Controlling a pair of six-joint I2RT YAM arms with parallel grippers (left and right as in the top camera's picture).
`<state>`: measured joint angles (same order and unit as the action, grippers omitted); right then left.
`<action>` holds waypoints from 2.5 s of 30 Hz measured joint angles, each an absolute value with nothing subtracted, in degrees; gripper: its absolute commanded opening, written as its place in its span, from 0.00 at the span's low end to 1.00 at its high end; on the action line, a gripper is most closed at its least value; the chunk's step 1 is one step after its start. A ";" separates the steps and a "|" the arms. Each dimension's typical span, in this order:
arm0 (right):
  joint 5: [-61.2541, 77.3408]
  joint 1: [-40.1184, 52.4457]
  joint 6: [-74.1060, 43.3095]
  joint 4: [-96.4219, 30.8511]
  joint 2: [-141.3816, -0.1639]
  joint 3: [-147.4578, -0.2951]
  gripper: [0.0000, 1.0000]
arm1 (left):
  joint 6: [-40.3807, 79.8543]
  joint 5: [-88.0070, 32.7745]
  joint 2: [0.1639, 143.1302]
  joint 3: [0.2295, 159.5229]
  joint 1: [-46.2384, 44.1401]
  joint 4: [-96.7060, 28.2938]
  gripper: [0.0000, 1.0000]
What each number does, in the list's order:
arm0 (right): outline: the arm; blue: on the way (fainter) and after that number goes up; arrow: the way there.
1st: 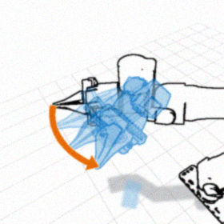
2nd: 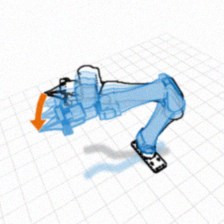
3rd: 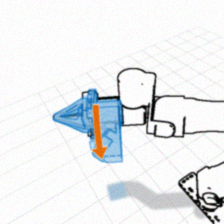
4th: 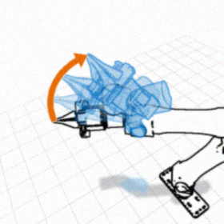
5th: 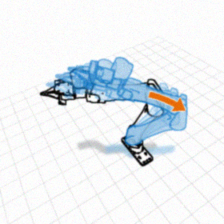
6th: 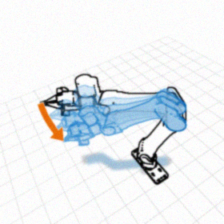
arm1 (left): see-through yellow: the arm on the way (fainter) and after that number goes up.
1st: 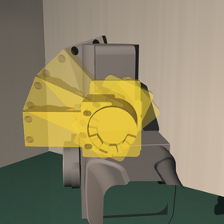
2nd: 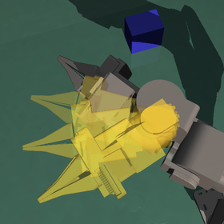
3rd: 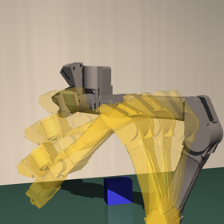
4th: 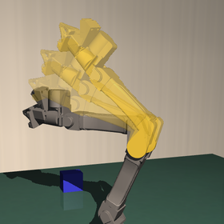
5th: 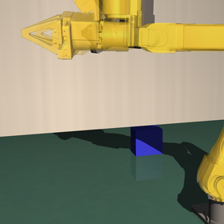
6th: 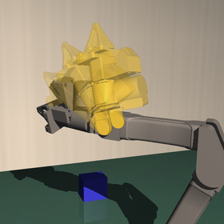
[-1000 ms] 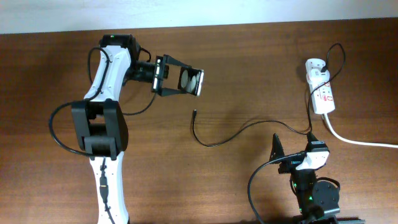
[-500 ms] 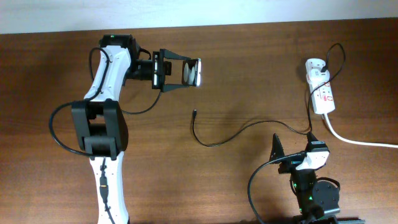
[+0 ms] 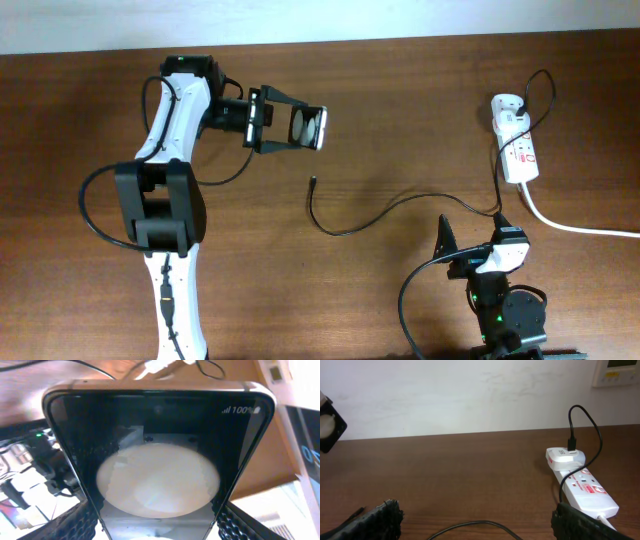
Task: Plug charger to phone and switch on socket
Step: 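Rotate the held phone upright, port facing right, with the left gripper, then move the right gripper toward the black cable's USB-C plug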
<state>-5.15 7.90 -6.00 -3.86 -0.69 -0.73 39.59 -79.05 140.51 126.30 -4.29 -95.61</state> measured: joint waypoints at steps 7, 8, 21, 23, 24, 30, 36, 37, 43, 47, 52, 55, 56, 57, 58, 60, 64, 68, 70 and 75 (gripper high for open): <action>-5.15 7.90 -6.00 -3.86 -0.69 -0.73 0.99 | 37.74 -70.41 140.51 126.30 -4.29 -96.44 0.04; -5.15 7.90 -6.00 -3.86 -0.69 -0.73 0.99 | 37.52 -68.55 140.51 126.30 -4.29 -96.44 0.04; -5.15 7.90 -6.02 -3.86 -0.69 -0.73 0.99 | 37.10 -48.84 140.51 126.30 -4.29 -96.42 0.01; -5.15 7.90 -6.00 -3.86 -0.69 -0.73 0.99 | 37.10 -45.69 140.51 126.30 -4.29 -96.09 0.01; -5.15 7.90 -6.00 -3.86 -0.69 -0.73 0.99 | 37.10 -44.16 140.51 126.30 -4.29 -95.98 0.01; 0.05 7.90 -7.35 -4.25 -0.69 -0.73 0.99 | 37.10 -36.27 140.51 126.30 -4.29 -94.11 0.01; 10.44 7.90 -15.42 -3.75 -0.78 -0.80 0.99 | 37.10 -34.59 140.51 126.30 -4.29 -93.38 0.02; 11.62 7.90 -16.19 -3.84 -1.06 -0.95 0.99 | 37.10 -34.44 140.51 126.30 -4.29 -93.38 0.02; 17.78 7.88 -18.28 -4.73 -10.48 -7.11 0.99 | 37.10 -34.30 140.51 126.30 -4.29 -92.88 0.01; 22.52 7.84 -21.78 -4.69 -24.93 -16.62 0.99 | 37.10 -34.15 140.51 126.28 -4.29 -92.90 0.01; 28.29 7.84 -24.75 -4.73 -40.53 -30.41 0.99 | 37.10 -34.20 140.51 126.28 -4.29 -93.01 0.01; 30.09 7.84 -31.33 -8.10 -48.77 -36.40 0.99 | 37.10 -35.64 140.51 126.26 -4.29 -93.21 0.02; 31.14 7.81 -32.58 -10.74 -51.96 -38.83 0.99 | 37.10 -35.99 140.51 126.26 -4.29 -93.19 0.02; 32.12 7.79 -33.30 -12.69 -54.46 -40.77 0.99 | 37.10 -36.07 140.51 126.26 -4.29 -93.14 0.02; 33.82 7.79 -33.93 -14.22 -57.65 -43.42 0.99 | 37.10 -36.21 140.51 126.26 -4.29 -93.12 0.02; 36.69 7.79 -34.41 -15.70 -61.39 -46.76 0.99 | 37.10 -36.36 140.51 126.26 -4.29 -93.06 0.02; 40.86 7.79 -34.52 -14.41 -67.16 -49.98 0.99 | 37.10 -36.62 140.51 126.26 -4.29 -92.92 0.02; 43.00 7.79 -34.52 -13.87 -67.90 -50.04 0.99 | 37.10 -36.62 140.51 126.26 -4.29 -92.05 0.03; 42.96 7.79 -34.52 -13.91 -67.90 -50.04 0.99 | 37.10 -36.64 140.51 126.26 -4.29 -92.07 0.05; 35.97 12.53 -36.36 -12.91 -70.22 -50.06 0.99 | 37.10 -36.62 140.51 126.26 -4.29 -91.88 0.06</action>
